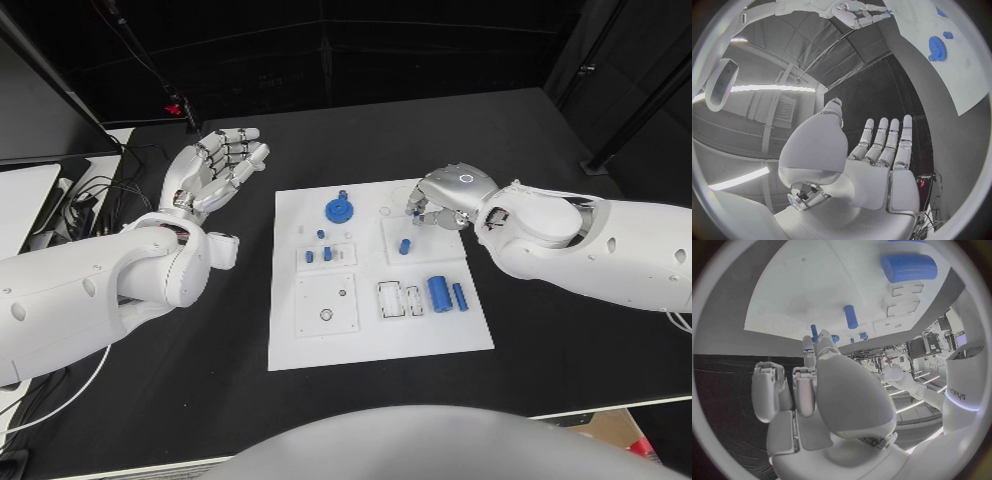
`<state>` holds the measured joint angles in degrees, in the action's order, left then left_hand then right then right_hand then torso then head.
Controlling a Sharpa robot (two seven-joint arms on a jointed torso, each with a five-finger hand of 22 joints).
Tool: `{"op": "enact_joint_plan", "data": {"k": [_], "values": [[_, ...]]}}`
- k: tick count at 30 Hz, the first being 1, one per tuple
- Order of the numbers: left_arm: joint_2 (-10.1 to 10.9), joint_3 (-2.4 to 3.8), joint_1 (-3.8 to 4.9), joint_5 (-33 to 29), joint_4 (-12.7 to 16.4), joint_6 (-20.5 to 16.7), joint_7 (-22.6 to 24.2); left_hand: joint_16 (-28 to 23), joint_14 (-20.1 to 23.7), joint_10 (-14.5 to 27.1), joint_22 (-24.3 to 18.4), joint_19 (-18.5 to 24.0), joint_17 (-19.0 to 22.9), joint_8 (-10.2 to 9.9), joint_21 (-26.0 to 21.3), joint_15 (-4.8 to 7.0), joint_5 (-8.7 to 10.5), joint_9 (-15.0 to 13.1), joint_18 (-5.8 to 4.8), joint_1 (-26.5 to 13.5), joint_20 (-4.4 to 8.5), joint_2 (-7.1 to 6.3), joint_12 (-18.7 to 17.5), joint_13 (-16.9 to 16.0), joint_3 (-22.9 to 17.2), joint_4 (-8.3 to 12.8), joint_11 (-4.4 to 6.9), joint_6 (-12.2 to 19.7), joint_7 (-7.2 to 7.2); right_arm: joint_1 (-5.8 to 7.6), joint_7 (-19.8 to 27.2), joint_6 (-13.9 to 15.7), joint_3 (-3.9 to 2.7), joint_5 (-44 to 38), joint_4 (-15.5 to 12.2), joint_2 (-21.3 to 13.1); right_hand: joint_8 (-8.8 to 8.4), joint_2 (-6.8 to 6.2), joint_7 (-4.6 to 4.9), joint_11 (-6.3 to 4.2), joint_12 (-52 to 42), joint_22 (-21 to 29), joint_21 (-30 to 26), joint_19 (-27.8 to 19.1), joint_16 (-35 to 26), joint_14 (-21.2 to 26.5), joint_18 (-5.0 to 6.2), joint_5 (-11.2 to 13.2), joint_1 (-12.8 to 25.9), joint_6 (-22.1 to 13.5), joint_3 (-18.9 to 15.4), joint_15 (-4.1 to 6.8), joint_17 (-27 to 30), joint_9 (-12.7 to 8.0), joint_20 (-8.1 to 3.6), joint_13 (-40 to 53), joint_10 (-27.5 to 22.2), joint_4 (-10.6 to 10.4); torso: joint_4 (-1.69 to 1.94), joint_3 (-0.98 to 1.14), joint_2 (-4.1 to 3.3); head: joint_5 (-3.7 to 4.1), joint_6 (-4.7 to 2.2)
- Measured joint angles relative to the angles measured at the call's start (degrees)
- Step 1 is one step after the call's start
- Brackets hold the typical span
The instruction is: Assemble the parts on the task board
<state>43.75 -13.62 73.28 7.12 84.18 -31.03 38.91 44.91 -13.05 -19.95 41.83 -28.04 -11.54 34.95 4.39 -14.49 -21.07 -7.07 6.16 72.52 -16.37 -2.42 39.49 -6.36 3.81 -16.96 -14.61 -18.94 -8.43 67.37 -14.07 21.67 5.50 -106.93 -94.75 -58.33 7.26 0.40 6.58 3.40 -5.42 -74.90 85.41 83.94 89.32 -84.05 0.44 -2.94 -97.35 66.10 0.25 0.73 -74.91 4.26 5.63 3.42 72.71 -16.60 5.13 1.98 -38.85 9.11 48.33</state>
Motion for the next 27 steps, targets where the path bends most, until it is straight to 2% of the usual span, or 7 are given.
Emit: {"op": "enact_joint_plan", "data": {"k": [11, 27], "values": [[-0.03, 0.0, 0.0, 0.0, -0.03, 0.03, 0.0, 0.0, 0.0, 0.0, 0.0, 0.0, -0.01, 0.0, 0.0, 0.0, 0.0, 0.0, 0.0, 0.0, 0.0, 0.0, 0.0, 0.0, 0.0, 0.0, 0.0, 0.0, 0.0, 0.0, 0.16, 1.23, 0.0, 0.54, -0.44, -0.01, -0.01, -0.3, -0.11, -0.32, 0.12, 0.0, 0.0, 0.0, 0.0, 0.0, 0.0, 0.01, -0.3, 0.48, 0.26, 0.0, 0.0, 0.08, 0.0, 0.02, 0.29, 0.05, 0.03, 0.04, -0.05, -0.17, -0.17], [-0.18, 0.0, -0.03, -0.01, -0.27, 0.07, 0.0, 0.0, 0.0, 0.0, -0.04, 0.0, -0.01, 0.0, 0.0, 0.0, 0.0, 0.0, 0.0, 0.02, 0.0, -0.02, 0.0, -0.01, 0.0, 0.0, 0.0, 0.0, 0.0, 0.02, 3.99, 9.03, -0.05, 4.09, -2.78, -0.19, -0.01, -0.31, 0.06, -0.11, 0.43, 0.0, 0.0, 0.0, 0.0, 0.0, -0.01, 0.01, -0.29, 0.66, 0.58, 0.0, 0.0, 0.05, 0.0, 0.01, 0.49, 0.08, -0.03, 0.05, -0.06, -0.59, -0.03]]}}
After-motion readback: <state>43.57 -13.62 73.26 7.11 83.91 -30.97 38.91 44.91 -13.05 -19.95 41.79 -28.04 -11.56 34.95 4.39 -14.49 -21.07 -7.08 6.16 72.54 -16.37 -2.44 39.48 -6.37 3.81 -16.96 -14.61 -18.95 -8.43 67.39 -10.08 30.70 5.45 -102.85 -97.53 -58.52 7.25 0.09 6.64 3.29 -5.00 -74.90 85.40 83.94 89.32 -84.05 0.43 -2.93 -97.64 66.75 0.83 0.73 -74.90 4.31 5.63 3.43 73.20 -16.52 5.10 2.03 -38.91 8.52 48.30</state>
